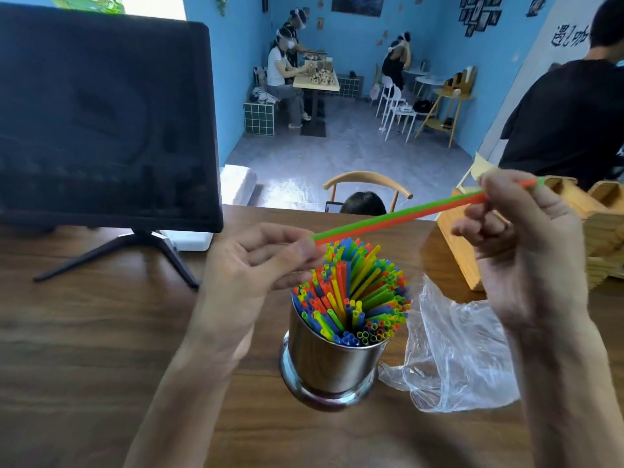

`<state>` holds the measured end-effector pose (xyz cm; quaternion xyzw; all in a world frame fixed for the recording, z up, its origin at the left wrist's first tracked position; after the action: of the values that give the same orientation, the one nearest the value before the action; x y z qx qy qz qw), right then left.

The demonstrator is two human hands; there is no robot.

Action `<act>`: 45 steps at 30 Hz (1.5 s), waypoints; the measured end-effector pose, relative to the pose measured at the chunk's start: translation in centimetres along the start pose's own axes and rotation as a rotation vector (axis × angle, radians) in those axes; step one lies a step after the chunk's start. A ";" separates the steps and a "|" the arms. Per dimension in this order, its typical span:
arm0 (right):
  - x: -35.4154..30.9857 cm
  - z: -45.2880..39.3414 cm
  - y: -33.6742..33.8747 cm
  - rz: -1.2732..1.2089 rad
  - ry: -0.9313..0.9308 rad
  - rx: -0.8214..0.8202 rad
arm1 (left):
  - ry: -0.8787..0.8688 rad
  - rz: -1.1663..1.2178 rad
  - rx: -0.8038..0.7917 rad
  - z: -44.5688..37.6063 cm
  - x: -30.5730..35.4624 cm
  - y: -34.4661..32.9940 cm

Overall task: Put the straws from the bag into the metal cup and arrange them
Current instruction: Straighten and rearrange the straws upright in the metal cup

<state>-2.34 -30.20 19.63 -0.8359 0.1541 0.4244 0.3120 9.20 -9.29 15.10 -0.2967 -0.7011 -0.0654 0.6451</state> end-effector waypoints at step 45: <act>1.5 3.1 -2.3 -0.012 -0.315 -0.179 | -0.761 -0.404 -0.036 0.6 4.7 -4.3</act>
<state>-2.15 -26.40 17.91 -0.7845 0.0601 0.5601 0.2591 6.63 -10.96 20.67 -0.1678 -0.9318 -0.0884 0.3094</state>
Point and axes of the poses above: each hand's wrist, its own z-axis away from the middle knuckle, its own y-axis out of the back of the hand, x = y × z, the point moved 1 cm from there along -z, towards the middle knuckle, and after that the axes turned 1 degree about y, right-handed, at the moved point
